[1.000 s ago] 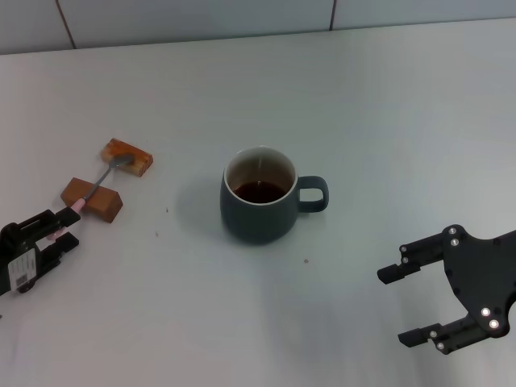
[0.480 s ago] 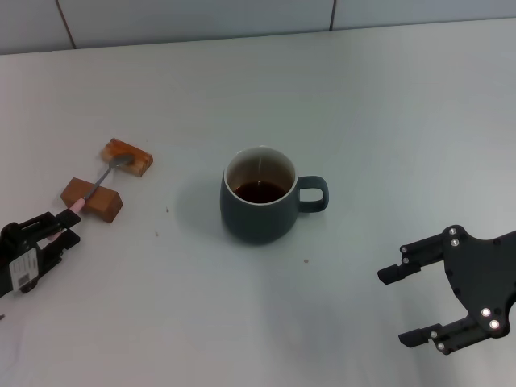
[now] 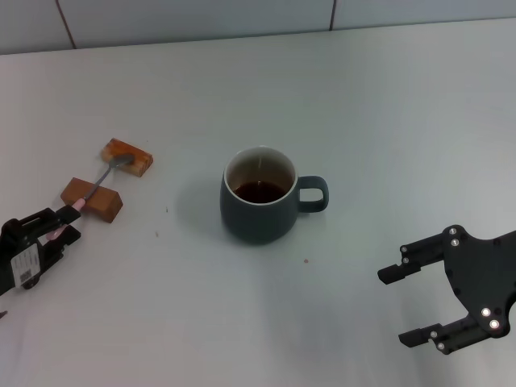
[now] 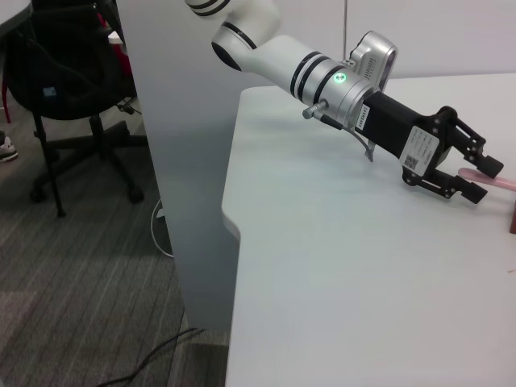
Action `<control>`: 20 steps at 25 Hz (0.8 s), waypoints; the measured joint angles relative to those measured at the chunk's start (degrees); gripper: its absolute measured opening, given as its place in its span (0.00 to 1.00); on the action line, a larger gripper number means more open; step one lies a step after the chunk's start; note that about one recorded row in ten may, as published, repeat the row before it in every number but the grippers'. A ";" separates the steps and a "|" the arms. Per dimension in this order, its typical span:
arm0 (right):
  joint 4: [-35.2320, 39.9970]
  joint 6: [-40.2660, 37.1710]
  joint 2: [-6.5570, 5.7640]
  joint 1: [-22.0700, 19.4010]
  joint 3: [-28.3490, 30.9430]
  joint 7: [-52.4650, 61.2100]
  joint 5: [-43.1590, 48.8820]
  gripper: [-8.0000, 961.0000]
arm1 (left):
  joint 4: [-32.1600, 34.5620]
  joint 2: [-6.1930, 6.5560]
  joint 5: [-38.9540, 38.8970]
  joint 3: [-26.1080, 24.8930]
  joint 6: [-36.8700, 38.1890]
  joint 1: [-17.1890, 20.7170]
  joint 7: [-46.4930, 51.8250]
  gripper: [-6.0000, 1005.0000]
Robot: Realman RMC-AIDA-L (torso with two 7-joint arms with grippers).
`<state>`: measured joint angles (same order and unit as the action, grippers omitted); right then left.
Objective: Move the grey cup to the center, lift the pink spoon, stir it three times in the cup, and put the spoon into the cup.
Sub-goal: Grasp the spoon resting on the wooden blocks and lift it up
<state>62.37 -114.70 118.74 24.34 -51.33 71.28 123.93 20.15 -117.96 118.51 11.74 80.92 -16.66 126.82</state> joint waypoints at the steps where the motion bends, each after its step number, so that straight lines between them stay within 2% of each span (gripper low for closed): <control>1: 0.02 0.00 0.00 0.00 0.00 0.00 0.00 0.72 | -0.05 0.00 0.00 -0.09 -0.05 0.00 0.00 0.40; 20: 0.04 0.09 0.00 0.00 0.00 0.00 -0.01 0.72 | -1.31 -0.05 0.05 -1.05 -0.51 0.20 -0.21 0.40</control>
<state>62.41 -114.60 118.74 24.34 -51.33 71.28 123.92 18.84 -118.02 118.57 10.69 80.41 -16.46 126.61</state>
